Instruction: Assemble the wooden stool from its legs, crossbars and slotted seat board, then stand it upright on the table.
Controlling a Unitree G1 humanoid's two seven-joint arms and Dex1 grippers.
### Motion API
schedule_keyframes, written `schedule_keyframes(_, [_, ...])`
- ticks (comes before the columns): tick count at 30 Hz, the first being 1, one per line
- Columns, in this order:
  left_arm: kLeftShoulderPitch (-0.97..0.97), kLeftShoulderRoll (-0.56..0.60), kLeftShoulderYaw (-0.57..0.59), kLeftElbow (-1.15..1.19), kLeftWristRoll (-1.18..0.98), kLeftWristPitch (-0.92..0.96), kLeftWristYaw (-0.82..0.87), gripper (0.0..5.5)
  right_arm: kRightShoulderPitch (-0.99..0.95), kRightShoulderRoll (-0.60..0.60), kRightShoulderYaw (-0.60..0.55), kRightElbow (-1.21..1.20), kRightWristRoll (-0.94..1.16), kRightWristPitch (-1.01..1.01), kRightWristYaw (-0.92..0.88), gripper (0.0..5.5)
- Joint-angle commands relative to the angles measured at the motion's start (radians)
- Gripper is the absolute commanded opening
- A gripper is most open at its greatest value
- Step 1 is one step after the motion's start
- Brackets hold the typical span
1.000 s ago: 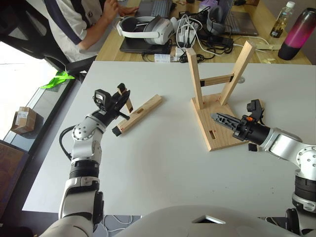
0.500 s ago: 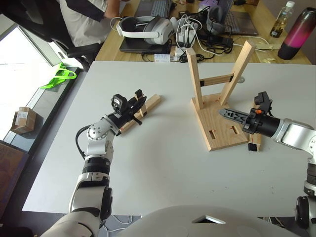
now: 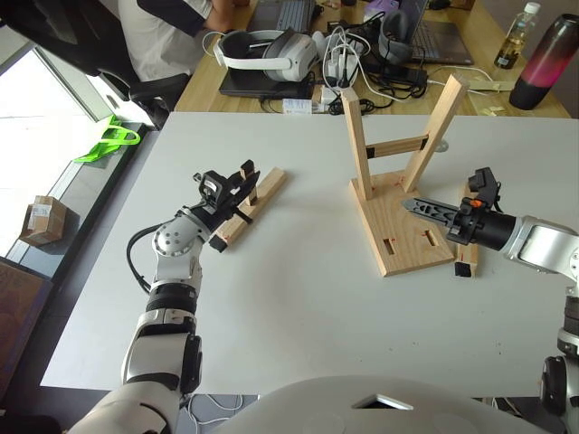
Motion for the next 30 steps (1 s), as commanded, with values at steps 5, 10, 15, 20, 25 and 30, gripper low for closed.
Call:
schedule_keyframes(5, [-0.027,0.000,-0.007,0.093,0.003,-0.014,-0.028,0.39,-0.039,-0.012,0.000,0.015,-0.027,0.022,0.016,3.32])
schedule_keyframes(10, [-0.021,-0.056,0.056,0.041,-0.177,0.324,-0.081,0.39,-0.045,0.003,0.004,0.020,-0.038,0.021,0.014,3.32])
schedule_keyframes(15, [-0.028,-0.056,0.085,0.009,-0.134,0.486,0.189,0.39,-0.031,0.050,-0.003,0.003,-0.033,0.000,-0.014,3.32])
schedule_keyframes(20, [0.146,-0.118,0.026,-0.323,-0.080,0.743,0.429,0.39,0.026,0.132,-0.034,-0.054,0.011,-0.035,-0.077,3.32])
schedule_keyframes(25, [0.128,-0.224,0.086,-0.365,-0.175,0.784,0.508,0.39,0.078,0.200,-0.032,-0.111,0.066,-0.064,-0.139,3.32])
schedule_keyframes(30, [0.098,-0.231,0.015,-0.198,-0.056,0.636,0.502,0.39,0.093,0.230,-0.004,-0.141,0.092,-0.082,-0.165,3.32])
